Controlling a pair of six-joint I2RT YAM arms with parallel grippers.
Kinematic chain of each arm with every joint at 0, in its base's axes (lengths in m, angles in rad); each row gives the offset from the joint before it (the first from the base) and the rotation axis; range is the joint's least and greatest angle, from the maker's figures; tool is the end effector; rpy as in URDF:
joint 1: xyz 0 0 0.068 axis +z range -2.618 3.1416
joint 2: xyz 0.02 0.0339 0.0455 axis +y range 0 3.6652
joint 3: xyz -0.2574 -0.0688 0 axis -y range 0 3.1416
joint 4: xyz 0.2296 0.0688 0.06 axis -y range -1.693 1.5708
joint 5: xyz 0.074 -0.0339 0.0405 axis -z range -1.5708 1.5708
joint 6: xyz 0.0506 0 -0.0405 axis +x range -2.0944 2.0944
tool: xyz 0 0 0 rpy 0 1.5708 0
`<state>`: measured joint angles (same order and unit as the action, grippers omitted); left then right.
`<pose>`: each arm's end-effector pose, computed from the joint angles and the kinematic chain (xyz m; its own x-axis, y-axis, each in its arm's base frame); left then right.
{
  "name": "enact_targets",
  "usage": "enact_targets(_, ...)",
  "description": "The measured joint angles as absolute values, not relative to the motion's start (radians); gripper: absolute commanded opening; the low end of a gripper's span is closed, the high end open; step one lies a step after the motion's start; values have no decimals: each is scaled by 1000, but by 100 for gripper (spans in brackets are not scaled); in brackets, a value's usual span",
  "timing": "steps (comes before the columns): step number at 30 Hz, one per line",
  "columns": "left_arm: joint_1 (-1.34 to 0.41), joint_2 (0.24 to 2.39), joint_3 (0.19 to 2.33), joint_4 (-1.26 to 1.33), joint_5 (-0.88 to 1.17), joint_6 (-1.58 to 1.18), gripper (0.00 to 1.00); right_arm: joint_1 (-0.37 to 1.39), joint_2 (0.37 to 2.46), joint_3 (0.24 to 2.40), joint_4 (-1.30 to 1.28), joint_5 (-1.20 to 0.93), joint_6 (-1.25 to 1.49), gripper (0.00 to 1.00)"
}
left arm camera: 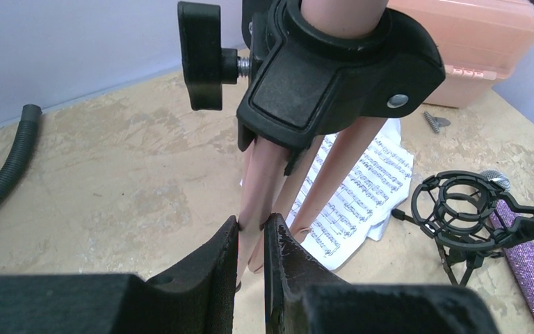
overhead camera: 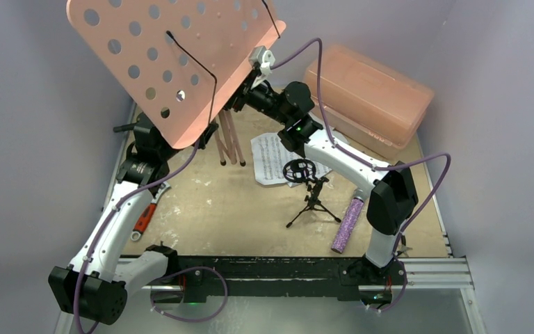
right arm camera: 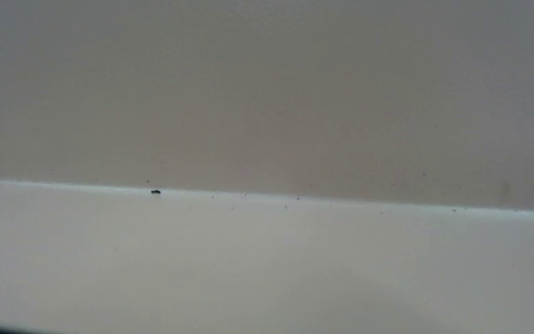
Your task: Set up the instrument practice props
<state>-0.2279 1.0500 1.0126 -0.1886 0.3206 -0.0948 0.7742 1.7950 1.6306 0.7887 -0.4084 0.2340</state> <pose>0.2327 -0.0703 0.3608 -0.2659 -0.0305 -0.9635 0.4906 0.8561 -0.1625 0.2800 0.3019 0.4565 0.2043 0.4974 -0.8431 -0.9452 0.3244 -0.0377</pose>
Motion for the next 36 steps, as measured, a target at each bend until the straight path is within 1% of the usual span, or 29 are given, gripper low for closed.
enact_targets(12,-237,1063,1013,-181,289,-97,0,772,1795,1622,800,-408,239,0)
enact_targets(19,-237,1066,994,-252,278,-93,0,772,1794,1448,1007,-411,275,0)
enact_targets(25,-238,1068,916,-275,313,-93,0,773,1786,1343,1072,-412,287,0)
enact_targets(28,-208,1061,871,-273,226,-74,0,767,1737,1300,1070,-445,294,0)
enact_targets(29,-194,1062,859,-273,208,-67,3,767,1715,1287,1066,-457,306,0)
enact_targets(31,-179,1061,832,-272,179,-59,18,772,1679,1272,1066,-474,336,0)
enact_targets(33,-179,1059,816,-270,177,-54,30,776,1648,1262,1068,-485,358,0)
enact_targets(36,-179,1039,794,-244,204,-42,39,781,1619,1251,1089,-496,361,0)
